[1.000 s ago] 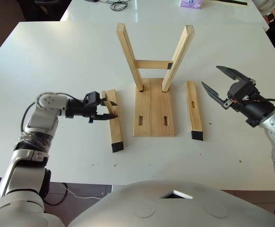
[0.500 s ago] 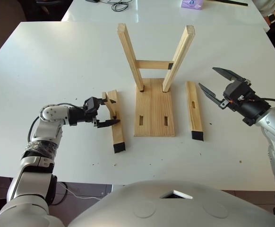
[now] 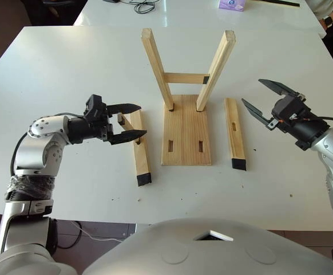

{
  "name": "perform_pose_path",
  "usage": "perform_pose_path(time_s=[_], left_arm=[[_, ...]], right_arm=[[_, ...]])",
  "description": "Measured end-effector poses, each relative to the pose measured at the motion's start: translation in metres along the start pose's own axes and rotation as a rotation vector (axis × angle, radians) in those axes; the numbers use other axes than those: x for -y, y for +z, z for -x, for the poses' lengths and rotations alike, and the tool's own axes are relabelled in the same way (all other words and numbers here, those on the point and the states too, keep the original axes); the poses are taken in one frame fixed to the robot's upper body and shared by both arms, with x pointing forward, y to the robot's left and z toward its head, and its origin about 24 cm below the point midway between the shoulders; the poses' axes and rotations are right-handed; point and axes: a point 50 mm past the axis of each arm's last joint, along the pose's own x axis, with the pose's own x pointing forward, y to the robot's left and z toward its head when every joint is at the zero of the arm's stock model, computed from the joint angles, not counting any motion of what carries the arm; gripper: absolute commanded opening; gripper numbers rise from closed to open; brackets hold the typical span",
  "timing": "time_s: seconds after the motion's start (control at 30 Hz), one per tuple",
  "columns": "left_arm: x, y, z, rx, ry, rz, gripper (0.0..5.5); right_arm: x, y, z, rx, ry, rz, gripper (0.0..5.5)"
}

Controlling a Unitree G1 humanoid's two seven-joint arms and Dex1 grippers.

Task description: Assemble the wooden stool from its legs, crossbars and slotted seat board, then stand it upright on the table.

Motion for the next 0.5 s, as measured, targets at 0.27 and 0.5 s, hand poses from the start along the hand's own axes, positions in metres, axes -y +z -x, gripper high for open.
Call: perform_pose_path(time_s=[0.27,0.5], left_arm=[[-0.009,0.065,-0.003,0.281,0.028,0.027,3.37],[-0.01,0.075,-0.023,0.296,0.015,0.05,3.04]], right_arm=[[0.001,0.001,0.0,0.006,-0.002,0.007,2.81],[0.001,0.002,-0.002,0.009,-0.007,0.015,2.81]])
